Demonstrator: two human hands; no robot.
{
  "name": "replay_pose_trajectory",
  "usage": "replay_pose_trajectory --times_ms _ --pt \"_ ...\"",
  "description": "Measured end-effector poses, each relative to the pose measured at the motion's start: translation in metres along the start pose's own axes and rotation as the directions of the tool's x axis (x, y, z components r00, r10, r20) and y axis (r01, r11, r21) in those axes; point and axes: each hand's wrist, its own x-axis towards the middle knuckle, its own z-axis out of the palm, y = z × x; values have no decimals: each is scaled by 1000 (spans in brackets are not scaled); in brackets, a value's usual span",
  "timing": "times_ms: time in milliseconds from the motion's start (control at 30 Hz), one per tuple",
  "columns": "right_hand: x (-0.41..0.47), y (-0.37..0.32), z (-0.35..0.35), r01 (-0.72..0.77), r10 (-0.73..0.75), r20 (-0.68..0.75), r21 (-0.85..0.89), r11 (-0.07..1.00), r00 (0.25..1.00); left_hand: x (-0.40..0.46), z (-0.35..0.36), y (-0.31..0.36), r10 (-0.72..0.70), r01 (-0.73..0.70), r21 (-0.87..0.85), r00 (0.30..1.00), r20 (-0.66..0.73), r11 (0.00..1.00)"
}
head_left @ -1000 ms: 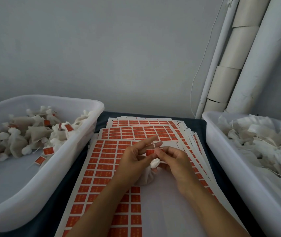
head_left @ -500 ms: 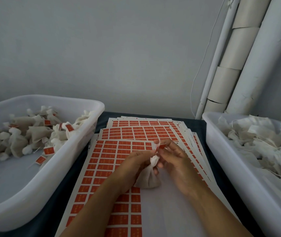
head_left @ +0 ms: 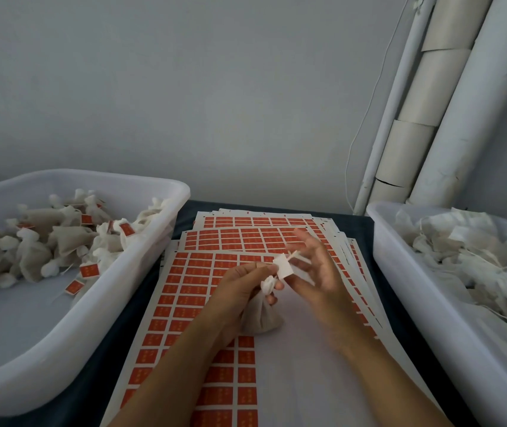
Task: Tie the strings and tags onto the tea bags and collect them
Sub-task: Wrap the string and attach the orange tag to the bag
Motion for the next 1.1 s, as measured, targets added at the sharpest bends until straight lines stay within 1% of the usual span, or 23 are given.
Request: replay_pose_trajectory --times_ms 67,133,200,267,333,433,533,633,933,1100 --pt "0 -3 -4 130 -134 -24 -123 984 991 0 1 -2 23 -21 50 999 -47 999" --pt "0 -5 -9 257 -265 4 -252 933 964 1 2 -2 35 -27 93 996 -78 995" --pt "0 -6 -12 317 -328 24 -337 887 944 1 3 -2 40 -29 117 995 -91 993" --pt "0 -8 -15 311 -325 25 -370 876 945 1 4 -2 41 -29 124 994 -99 992" --pt "-1 -8 -17 296 -309 23 -364 883 951 1 4 -2 49 -37 125 995 -92 991" --pt "-1 -7 -17 269 -276 20 -299 916 961 -1 4 -2 69 -62 125 996 -52 990" --pt "0 -4 -14 198 -201 7 -215 956 980 -1 3 -1 69 -65 126 997 -30 990" --pt "-1 -1 -11 139 -141 1 -177 974 990 -1 3 -2 62 -61 171 998 -5 983" --pt "-4 -5 -7 133 -126 50 -185 974 991 2 -1 -3 41 -55 268 997 59 962" --pt "-3 -4 -7 98 -97 18 -221 970 995 2 -1 -3 49 -68 272 996 75 960"
